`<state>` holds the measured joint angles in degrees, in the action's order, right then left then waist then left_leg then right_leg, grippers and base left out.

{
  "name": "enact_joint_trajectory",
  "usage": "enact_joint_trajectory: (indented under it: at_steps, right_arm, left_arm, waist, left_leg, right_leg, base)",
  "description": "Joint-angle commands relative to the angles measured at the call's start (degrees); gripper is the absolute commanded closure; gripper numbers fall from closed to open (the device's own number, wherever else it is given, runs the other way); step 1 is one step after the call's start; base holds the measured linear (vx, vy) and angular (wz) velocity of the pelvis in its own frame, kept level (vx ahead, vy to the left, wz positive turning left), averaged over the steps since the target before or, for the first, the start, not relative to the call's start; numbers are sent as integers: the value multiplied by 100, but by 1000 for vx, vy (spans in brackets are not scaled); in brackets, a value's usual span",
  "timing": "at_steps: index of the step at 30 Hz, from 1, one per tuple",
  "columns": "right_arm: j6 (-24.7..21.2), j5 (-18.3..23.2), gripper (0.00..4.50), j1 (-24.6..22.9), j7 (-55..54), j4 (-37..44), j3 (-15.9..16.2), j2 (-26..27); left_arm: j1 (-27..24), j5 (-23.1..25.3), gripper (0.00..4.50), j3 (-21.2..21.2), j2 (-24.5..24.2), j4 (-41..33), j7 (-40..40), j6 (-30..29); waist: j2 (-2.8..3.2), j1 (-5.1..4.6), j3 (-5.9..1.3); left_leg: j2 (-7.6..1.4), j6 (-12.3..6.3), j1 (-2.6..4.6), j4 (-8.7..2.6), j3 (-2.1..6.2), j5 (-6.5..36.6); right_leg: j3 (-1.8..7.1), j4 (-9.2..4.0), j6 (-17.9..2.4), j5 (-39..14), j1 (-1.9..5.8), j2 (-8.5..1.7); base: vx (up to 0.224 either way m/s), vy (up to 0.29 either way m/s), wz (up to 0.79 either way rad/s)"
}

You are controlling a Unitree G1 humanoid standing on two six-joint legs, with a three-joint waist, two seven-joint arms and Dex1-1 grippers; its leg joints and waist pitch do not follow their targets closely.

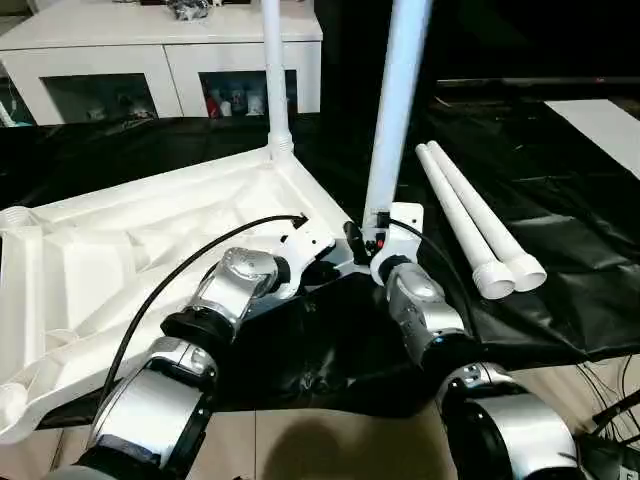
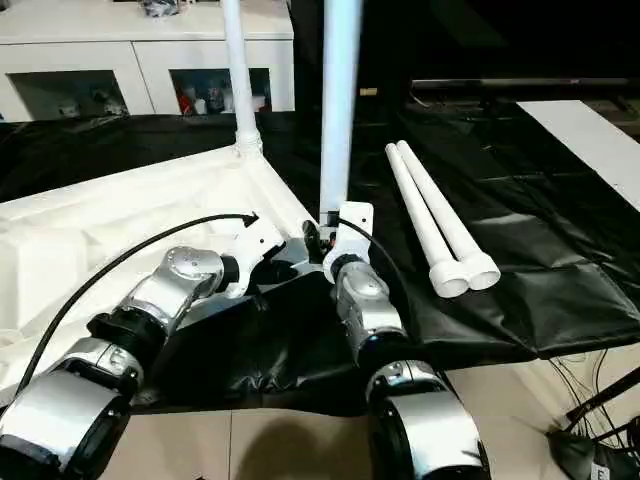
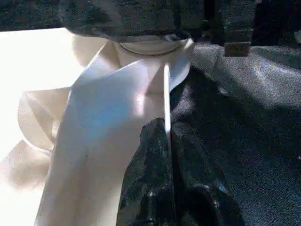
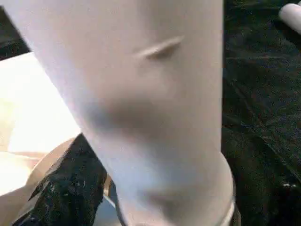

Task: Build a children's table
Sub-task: Rotate leg to tighten

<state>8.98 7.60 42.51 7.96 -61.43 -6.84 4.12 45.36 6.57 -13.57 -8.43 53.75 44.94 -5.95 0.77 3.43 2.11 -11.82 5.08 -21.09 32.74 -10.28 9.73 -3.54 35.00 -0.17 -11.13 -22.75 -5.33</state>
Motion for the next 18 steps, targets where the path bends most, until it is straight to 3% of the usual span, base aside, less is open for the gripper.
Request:
enact_joint_trajectory:
  at_steps: [1, 3, 5, 6, 8, 12, 18]
  right_arm:
    - [82, -40, 63, -73, 303, 134, 169, -76]
    - [174, -170, 59, -95, 352, 191, 268, -214]
    - [338, -285, 23, -156, 717, 349, 387, -417]
    - [320, -286, 23, -176, 863, 400, 408, -484]
    - [156, -228, 23, -311, 1937, 711, 534, -887]
    - [140, -337, 23, -392, 2635, 861, 751, -1280]
    - [-470, 34, 23, -657, 4727, 1432, 1116, -1782]
  left_arm:
    - [-208, -63, 450, 23, -12, 40, 113, 176]
    - [-236, -70, 450, 14, -55, -3, 197, 196]
    - [-290, -107, 450, 11, -123, -96, 362, 251]
    - [-308, -116, 450, 8, -149, -126, 413, 259]
    - [-409, -145, 450, -39, -330, -271, 755, 257]
    - [-473, -159, 450, -69, -485, -382, 1008, 281]
    - [-666, -417, 450, -86, -718, -816, 1897, 340]
  waist:
    - [-81, 33, -289]
    - [-90, 36, -300]
    - [-97, 58, -312]
    - [-97, 58, -312]
    - [-100, 64, -329]
    - [-90, 53, -332]
    - [-113, 81, -329]
  left_leg:
    - [-89, -300, 16, -398, 10, 1410]
    - [-90, -340, 13, -383, 0, 1257]
    - [-91, -424, 4, -358, -12, 1093]
    - [-91, -424, 4, -358, -12, 1093]
    - [-92, -649, -26, -321, -12, 833]
    - [-94, -709, -14, -312, -13, 814]
    - [-129, -853, -15, -288, -29, 821]
  right_leg:
    - [210, -500, -1009, -1491, 234, -286]
    - [212, -477, -1068, -1308, 238, -280]
    - [207, -455, -1148, -1052, 259, -283]
    - [207, -455, -1148, -1052, 259, -283]
    - [192, -387, -1261, -492, 295, -256]
    - [183, -365, -1391, -352, 294, -250]
    - [174, -334, -1544, -185, 303, -235]
  base:
    - [0, 0, 0]
    - [0, 0, 0]
    - [0, 0, 0]
    - [0, 0, 0]
    - [0, 0, 0]
    - [0, 0, 0]
    - [0, 0, 0]
